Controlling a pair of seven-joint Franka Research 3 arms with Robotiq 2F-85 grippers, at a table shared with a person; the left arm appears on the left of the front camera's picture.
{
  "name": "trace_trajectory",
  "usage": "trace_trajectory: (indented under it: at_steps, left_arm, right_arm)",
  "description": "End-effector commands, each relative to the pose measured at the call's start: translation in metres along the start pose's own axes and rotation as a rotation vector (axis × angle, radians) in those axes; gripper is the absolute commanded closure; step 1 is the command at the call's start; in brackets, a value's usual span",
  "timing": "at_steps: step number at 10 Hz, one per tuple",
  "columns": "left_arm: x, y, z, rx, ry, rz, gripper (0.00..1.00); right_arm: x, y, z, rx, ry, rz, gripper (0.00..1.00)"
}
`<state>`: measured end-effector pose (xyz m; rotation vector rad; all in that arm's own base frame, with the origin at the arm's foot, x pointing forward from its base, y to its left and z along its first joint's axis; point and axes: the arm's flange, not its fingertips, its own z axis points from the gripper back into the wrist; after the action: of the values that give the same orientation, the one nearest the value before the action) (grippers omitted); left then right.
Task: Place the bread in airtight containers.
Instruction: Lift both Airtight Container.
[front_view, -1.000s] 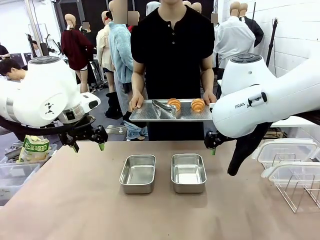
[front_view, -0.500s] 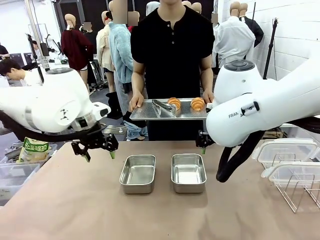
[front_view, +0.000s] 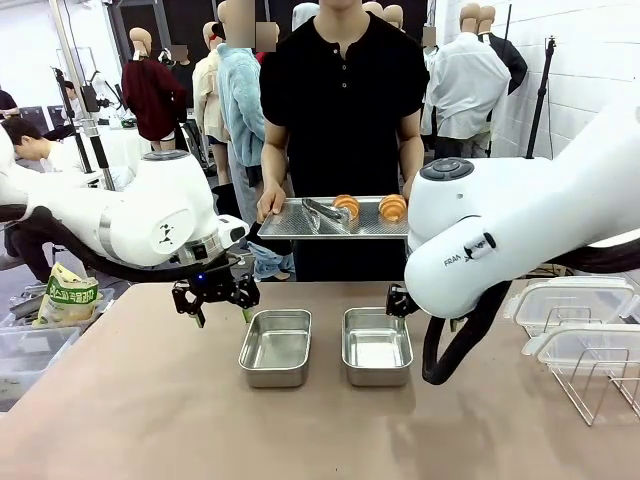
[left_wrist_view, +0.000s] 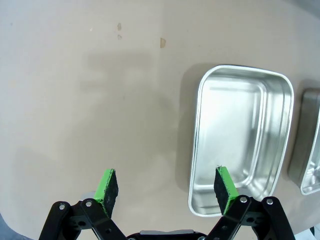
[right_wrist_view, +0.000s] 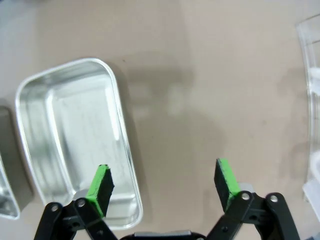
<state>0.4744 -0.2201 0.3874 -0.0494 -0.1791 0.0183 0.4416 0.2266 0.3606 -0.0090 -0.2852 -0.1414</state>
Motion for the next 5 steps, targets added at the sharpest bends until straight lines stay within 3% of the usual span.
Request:
trace_trajectory:
  at_steps: [1,5]
  left_arm:
    - [0.013,-0.009,-0.007,0.05,0.017,0.036,0.0]
    - [0.023,0.001,-0.033,0.045,0.082,0.064,0.0]
  right_arm:
    - [0.019,0.021,-0.014,0.026,0.053,0.0,0.0]
    - [0.04,0.03,-0.038,0.067,0.222,0.131,0.0]
